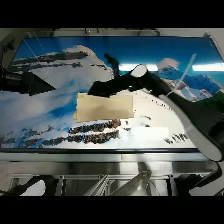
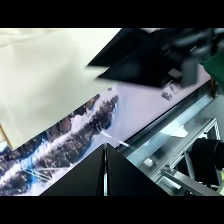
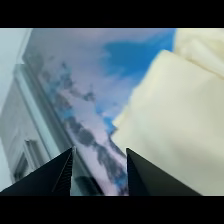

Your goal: Fold the shirts.

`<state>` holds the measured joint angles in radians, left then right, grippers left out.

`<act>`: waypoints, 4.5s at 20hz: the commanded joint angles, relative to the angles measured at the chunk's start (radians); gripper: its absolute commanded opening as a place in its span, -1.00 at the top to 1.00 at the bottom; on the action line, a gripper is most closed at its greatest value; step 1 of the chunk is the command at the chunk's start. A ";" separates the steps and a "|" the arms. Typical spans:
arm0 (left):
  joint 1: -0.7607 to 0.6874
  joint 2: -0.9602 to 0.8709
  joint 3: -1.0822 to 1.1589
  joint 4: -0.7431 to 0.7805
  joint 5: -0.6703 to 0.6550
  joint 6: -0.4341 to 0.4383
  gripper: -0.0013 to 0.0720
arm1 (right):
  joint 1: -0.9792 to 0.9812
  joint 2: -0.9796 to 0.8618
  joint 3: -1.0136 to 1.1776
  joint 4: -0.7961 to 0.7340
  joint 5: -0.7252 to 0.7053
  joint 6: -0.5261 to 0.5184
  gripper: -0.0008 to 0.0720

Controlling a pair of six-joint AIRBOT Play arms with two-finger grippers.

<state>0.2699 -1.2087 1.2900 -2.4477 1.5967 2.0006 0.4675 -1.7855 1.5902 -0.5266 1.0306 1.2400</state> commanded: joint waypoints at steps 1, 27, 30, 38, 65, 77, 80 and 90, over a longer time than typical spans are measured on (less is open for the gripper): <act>0.023 0.007 -0.051 -0.016 0.008 0.032 0.91 | -0.198 0.114 -0.044 -0.447 0.196 0.316 0.14; -0.040 0.007 -0.126 -0.049 0.031 0.052 0.91 | -0.314 0.120 -0.478 0.232 -0.005 -0.092 0.92; -0.040 0.007 -0.126 -0.049 0.042 0.053 0.91 | -0.520 0.369 -0.423 0.031 0.030 0.047 0.93; -0.041 0.007 -0.126 -0.049 0.045 0.113 0.91 | -1.422 0.974 -0.435 -0.830 0.299 0.410 0.93; -0.149 0.005 -0.127 -0.066 -0.060 0.164 0.91 | -1.154 1.169 -0.648 -0.105 0.355 0.300 0.92; -0.312 0.415 -0.642 -0.057 -0.462 0.145 0.91 | -0.062 1.276 -1.069 -0.641 -0.366 0.468 0.92; -0.316 0.522 -0.731 -0.057 -0.506 0.144 0.91 | -0.028 1.269 -1.125 -0.641 -0.431 0.488 0.92; -0.316 0.642 -0.772 -0.057 -0.511 0.136 0.92 | -0.028 1.274 -1.125 -0.614 -0.430 0.488 0.92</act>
<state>-0.0456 -0.5896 0.5236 -2.5050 1.0939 2.1365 0.4362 -0.5121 0.4683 -1.1442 0.6083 1.7279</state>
